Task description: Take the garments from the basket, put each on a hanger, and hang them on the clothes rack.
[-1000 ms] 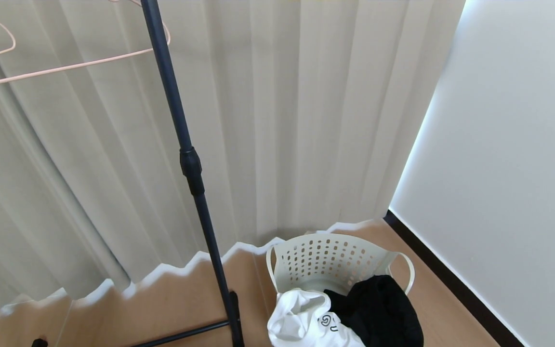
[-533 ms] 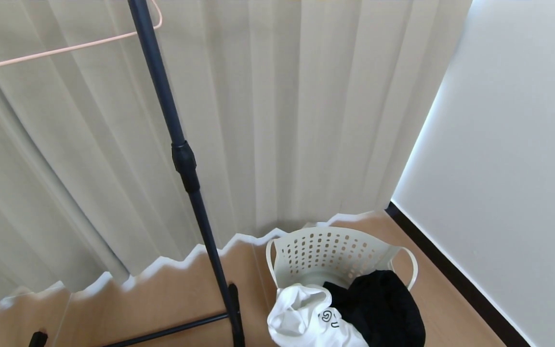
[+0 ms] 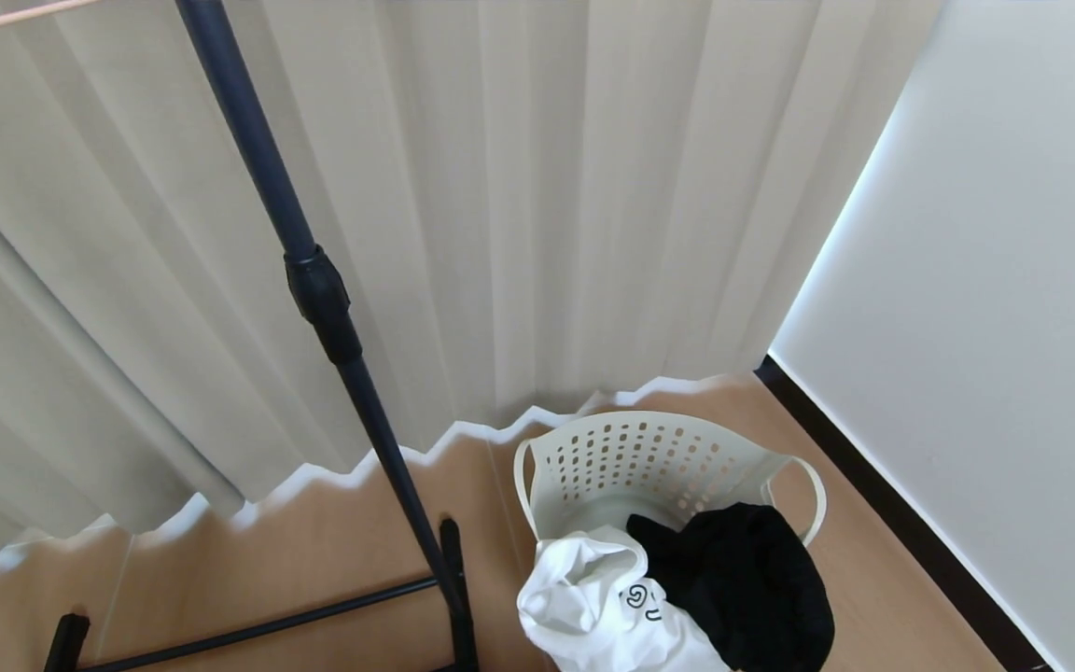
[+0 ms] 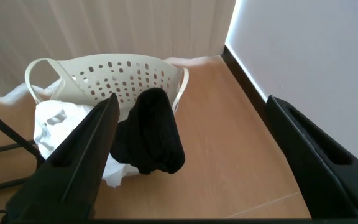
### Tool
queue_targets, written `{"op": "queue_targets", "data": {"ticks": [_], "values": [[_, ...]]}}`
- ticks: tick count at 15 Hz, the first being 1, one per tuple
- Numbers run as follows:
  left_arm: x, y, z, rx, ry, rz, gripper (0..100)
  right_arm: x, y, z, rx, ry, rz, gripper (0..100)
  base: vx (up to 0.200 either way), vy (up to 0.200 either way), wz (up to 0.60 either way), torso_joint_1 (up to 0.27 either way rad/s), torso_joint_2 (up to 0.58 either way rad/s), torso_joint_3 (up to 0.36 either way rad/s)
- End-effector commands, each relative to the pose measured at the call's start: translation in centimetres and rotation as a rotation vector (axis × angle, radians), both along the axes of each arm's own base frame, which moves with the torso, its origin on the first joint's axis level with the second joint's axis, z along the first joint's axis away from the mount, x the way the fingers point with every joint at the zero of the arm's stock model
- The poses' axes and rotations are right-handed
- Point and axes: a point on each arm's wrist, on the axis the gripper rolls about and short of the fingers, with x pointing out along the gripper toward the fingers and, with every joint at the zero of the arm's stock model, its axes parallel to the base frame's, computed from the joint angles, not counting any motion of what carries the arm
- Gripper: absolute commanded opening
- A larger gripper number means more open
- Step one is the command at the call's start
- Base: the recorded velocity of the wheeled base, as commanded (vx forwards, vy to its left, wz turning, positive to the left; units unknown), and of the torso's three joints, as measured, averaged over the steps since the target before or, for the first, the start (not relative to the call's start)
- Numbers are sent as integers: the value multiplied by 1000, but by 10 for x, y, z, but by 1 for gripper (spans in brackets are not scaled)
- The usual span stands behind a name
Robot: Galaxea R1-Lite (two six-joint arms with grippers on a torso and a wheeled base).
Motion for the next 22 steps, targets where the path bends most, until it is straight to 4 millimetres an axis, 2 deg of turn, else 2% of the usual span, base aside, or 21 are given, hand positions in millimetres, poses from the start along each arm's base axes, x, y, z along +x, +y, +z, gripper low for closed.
{"op": "queue_targets", "data": {"ticks": [1,22], "values": [[0,0,0,0,1,0,100,0,0,0,0,1,1,100,0,0,0,2,2,-193],[0,0,0,-3,1,3,100,0,0,0,9,1,-3,100,0,0,0,3,3,-196]]}}
